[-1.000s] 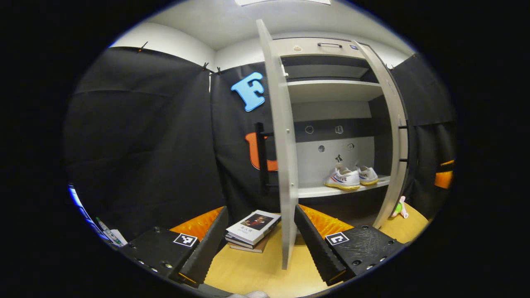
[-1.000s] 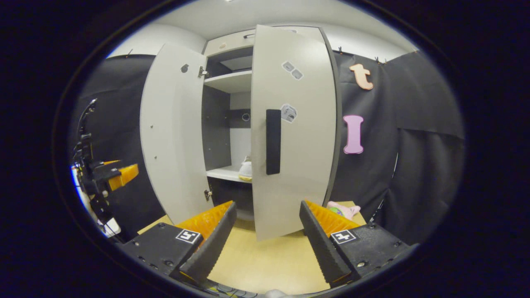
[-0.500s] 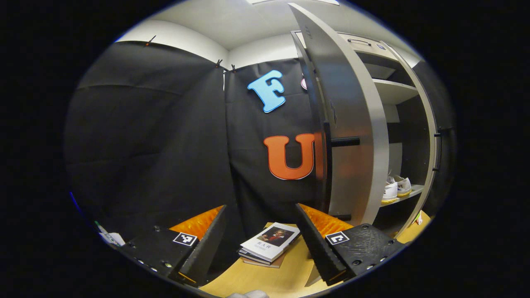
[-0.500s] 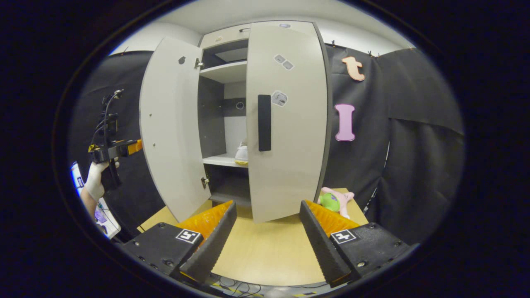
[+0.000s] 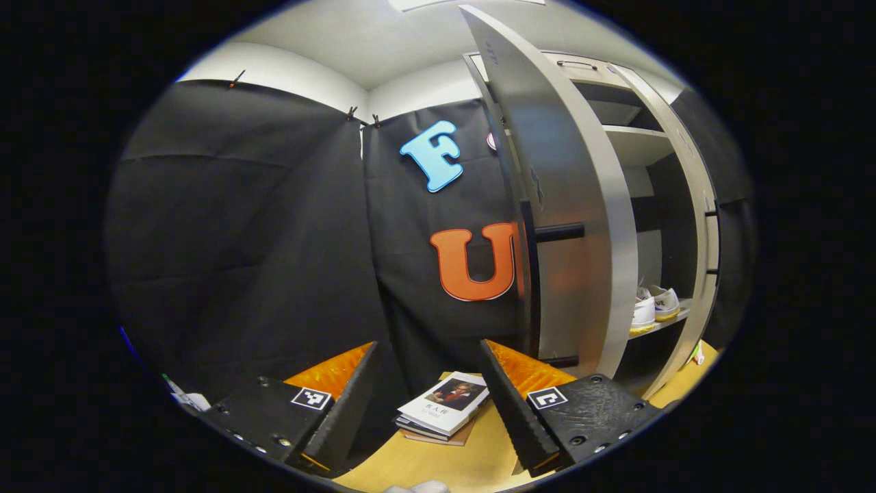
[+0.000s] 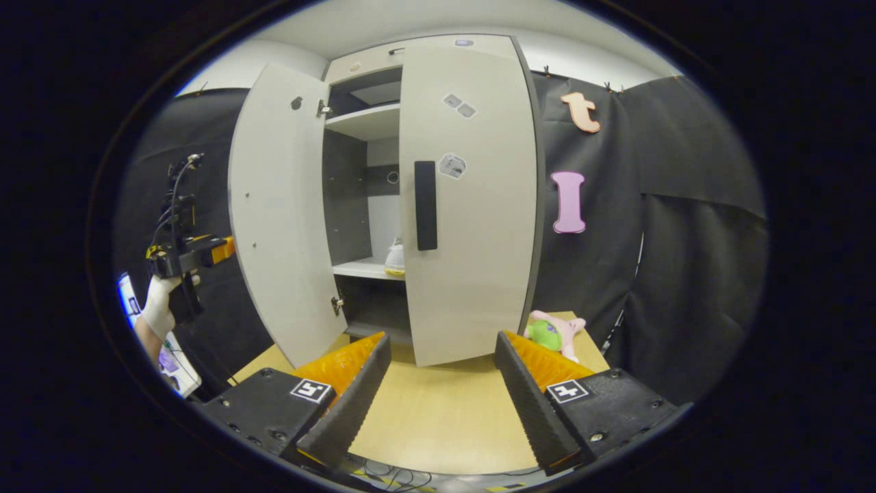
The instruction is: Grab one shoe with the right hand and put it into the shoe cabinet, grab the other shoe with the left hand and put it into the shoe cabinet; then close the right door with the right hand and the left door with the left hand.
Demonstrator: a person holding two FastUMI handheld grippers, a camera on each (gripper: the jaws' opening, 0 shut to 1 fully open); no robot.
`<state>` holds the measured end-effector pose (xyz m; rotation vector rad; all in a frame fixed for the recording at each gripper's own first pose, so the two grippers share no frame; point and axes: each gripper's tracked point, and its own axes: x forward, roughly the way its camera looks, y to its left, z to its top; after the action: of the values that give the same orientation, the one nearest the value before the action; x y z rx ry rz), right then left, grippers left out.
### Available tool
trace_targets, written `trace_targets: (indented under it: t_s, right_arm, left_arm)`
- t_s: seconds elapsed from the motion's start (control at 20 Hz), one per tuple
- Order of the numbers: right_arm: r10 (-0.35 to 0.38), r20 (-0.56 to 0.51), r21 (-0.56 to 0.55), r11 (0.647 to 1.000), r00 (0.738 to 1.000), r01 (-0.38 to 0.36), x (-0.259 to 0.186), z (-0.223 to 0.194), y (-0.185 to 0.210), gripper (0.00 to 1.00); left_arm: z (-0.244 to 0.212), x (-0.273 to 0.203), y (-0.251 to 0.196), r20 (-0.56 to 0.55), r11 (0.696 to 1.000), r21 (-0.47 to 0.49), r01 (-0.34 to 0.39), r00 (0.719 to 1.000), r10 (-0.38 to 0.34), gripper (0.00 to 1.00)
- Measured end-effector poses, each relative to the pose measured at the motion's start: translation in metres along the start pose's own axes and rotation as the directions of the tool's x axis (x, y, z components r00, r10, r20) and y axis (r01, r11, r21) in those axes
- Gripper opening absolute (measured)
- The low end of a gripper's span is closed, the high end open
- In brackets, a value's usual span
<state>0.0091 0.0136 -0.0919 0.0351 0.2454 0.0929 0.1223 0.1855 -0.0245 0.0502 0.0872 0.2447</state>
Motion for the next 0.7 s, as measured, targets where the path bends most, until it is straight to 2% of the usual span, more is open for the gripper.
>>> trace_targets:
  t_s: [0.1,0.25,0.5,0.6,0.65,0.7]
  right_arm:
    - [-0.001,0.004,0.001,1.000,1.000,0.001,-0.002,-0.002,-0.005,1.00]
    - [-0.001,0.001,0.012,1.000,1.000,0.001,0.000,-0.001,-0.018,0.99]
    - [0.006,0.008,0.008,1.000,1.000,-0.006,0.008,0.007,-0.039,0.99]
    - [0.008,0.006,0.003,1.000,1.000,-0.008,0.009,0.008,-0.046,0.99]
    - [0.007,0.008,0.003,1.000,1.000,-0.007,0.008,0.009,-0.049,0.99]
    - [0.009,0.013,0.006,1.000,1.000,-0.009,0.006,0.011,-0.051,0.99]
  left_arm:
    - [-0.001,-0.005,-0.015,-0.001,0.999,-0.030,0.021,1.000,-0.021,0.86]
    - [0.004,-0.012,-0.043,0.017,0.999,-0.001,0.047,0.999,-0.047,0.86]
    - [0.009,-0.014,-0.110,0.016,0.987,-0.022,0.161,0.987,-0.161,0.86]
    - [0.012,-0.012,-0.135,0.008,0.983,-0.018,0.182,0.983,-0.182,0.88]
    - [0.013,-0.014,-0.145,0.004,0.980,-0.033,0.194,0.981,-0.194,0.82]
    - [0.015,-0.012,-0.155,0.002,0.977,-0.052,0.207,0.978,-0.207,0.89]
